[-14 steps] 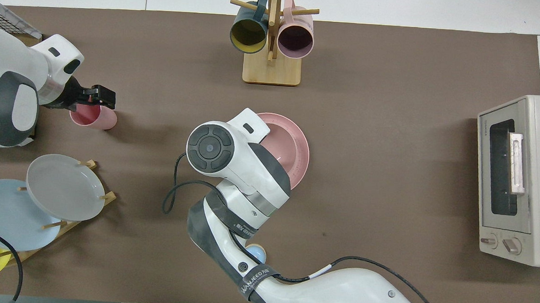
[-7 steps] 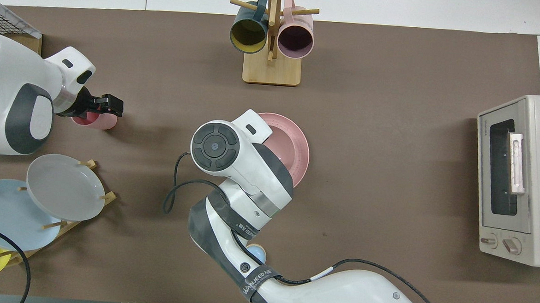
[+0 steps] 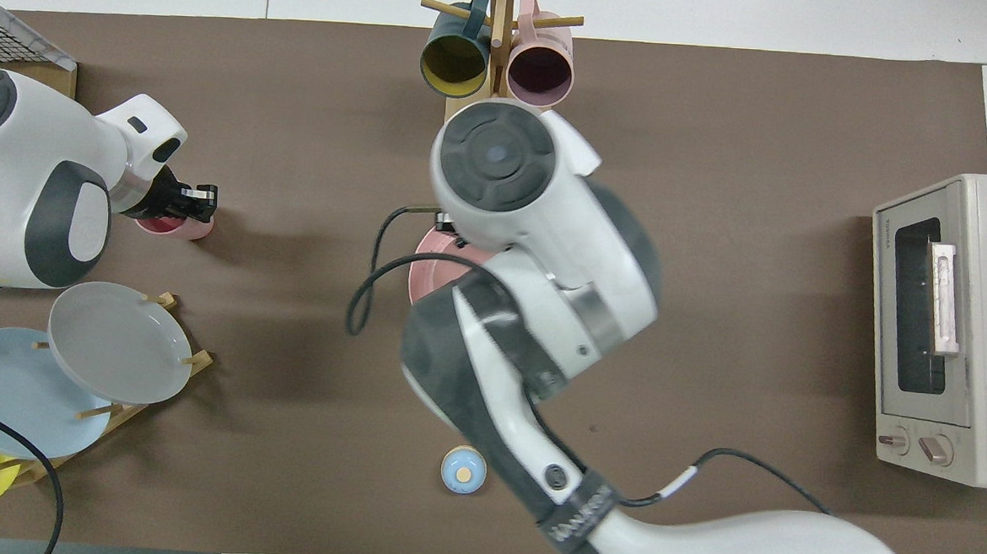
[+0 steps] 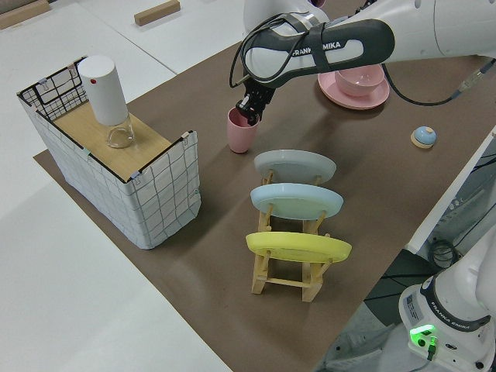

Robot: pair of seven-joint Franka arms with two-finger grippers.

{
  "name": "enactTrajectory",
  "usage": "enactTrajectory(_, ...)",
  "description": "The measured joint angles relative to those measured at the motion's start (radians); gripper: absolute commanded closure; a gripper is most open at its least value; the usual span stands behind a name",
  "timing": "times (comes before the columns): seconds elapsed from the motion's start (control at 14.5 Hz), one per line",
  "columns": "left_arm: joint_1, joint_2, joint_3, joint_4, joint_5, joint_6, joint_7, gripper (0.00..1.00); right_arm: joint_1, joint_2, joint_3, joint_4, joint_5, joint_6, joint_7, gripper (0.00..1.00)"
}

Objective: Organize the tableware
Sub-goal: 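Lift the cup with the left gripper while the right gripper retracts, then lower the pink cup into the bowl with the left gripper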

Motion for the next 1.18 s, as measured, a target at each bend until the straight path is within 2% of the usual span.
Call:
enactTrajectory(0.14,0.000,-0.002,0.000,0.026,0.000,-0.009,0.004,1.00,-0.119,-0.094,-0.003,0.000,0.001,-0.136,-0.151,0.00)
enactTrajectory(0.28,-0.008,-0.006,-0.004,0.111,0.000,-0.109,0.000,1.00,-0.243,-0.175,-0.003,-0.010,0.006,-0.219,-0.308,0.00)
enactTrajectory(0.42,-0.041,-0.012,-0.008,0.268,-0.004,-0.302,-0.074,1.00,-0.329,-0.232,-0.004,-0.037,0.009,-0.271,-0.405,0.00)
enactTrajectory(0.55,-0.119,-0.016,-0.012,0.435,-0.021,-0.490,-0.237,1.00,-0.375,-0.260,-0.005,-0.077,0.010,-0.292,-0.420,0.00)
enactTrajectory(0.62,-0.172,-0.015,-0.016,0.497,-0.032,-0.537,-0.343,1.00,-0.392,-0.268,-0.005,-0.107,0.010,-0.292,-0.420,0.00)
enactTrajectory(0.76,-0.305,0.001,-0.020,0.561,-0.046,-0.543,-0.569,1.00,-0.442,-0.288,-0.004,-0.174,0.010,-0.282,-0.435,0.00)
enactTrajectory(0.97,-0.492,0.054,-0.023,0.572,-0.047,-0.458,-0.811,1.00,-0.517,-0.330,-0.006,-0.269,0.014,-0.212,-0.575,0.00)
enactTrajectory(1.18,-0.589,0.140,-0.021,0.562,-0.046,-0.357,-0.912,1.00,-0.532,-0.359,-0.006,-0.313,0.019,-0.199,-0.608,0.00)
